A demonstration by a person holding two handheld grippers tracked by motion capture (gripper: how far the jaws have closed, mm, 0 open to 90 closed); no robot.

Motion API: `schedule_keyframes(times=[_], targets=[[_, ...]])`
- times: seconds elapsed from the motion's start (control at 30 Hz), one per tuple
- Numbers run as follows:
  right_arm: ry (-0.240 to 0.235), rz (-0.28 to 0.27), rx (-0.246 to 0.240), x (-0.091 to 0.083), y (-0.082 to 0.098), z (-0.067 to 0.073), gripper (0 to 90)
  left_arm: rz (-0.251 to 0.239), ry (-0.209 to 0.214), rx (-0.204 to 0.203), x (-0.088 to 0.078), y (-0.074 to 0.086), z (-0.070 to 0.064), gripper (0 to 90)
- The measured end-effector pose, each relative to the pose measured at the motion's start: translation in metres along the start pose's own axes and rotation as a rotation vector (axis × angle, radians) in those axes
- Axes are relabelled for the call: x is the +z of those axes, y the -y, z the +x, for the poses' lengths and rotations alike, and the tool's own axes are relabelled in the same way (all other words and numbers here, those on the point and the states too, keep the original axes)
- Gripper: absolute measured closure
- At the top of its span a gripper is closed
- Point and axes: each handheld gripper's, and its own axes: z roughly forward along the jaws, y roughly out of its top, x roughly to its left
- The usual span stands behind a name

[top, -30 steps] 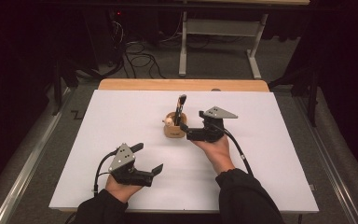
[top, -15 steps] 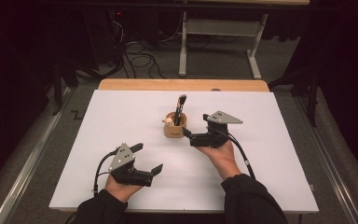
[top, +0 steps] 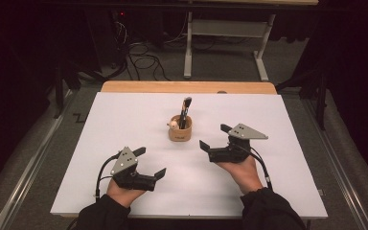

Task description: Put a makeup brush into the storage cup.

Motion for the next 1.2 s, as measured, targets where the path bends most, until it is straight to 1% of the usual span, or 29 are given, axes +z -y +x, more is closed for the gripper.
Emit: schedule_keyframes(times=[0.13,0.2,0.33,0.4,0.53,0.6,0.7,0.83,0.9,0.97,1.1,1.2], targets=[[0.011,-0.010,-0.010,-0.018,0.007,-0.001,0.1,0.000,-0.001,-0.001,0.000,0.000,0.000,0.2],[0.013,-0.007,-0.016,-0.026,0.010,-0.001,0.1,0.001,-0.001,-0.002,0.000,0.000,0.000,0.2],[0.027,-0.011,-0.045,-0.046,0.018,-0.001,0.1,0.004,0.000,-0.001,0.000,0.001,-0.001,0.2],[0.038,-0.018,-0.061,-0.055,0.022,-0.001,0.1,0.007,-0.001,-0.001,0.000,0.001,-0.001,0.2],[0.056,-0.038,-0.073,-0.074,0.032,-0.003,0.1,0.012,0.001,-0.005,0.001,0.001,-0.001,0.2],[0.074,-0.045,-0.075,-0.083,0.037,-0.005,0.1,0.018,0.002,-0.004,0.001,0.001,-0.002,0.2],[0.099,-0.050,-0.060,-0.093,0.045,-0.009,0.1,0.017,0.001,-0.003,0.002,0.001,-0.003,0.2],[0.109,-0.040,-0.045,-0.097,0.053,-0.012,0.1,0.013,-0.001,0.000,0.001,0.000,-0.004,0.2],[0.111,-0.041,-0.045,-0.096,0.053,-0.011,0.1,0.012,-0.001,0.003,0.001,0.001,-0.004,0.2],[0.109,-0.040,-0.056,-0.093,0.053,-0.009,0.1,0.014,-0.001,0.004,0.001,0.001,-0.003,0.2],[0.109,-0.030,-0.053,-0.090,0.053,-0.010,0.1,0.015,-0.001,-0.002,0.001,0.001,-0.002,0.2],[0.111,-0.029,-0.054,-0.090,0.053,-0.010,0.1,0.013,-0.002,0.000,0.000,0.001,-0.002,0.2]])
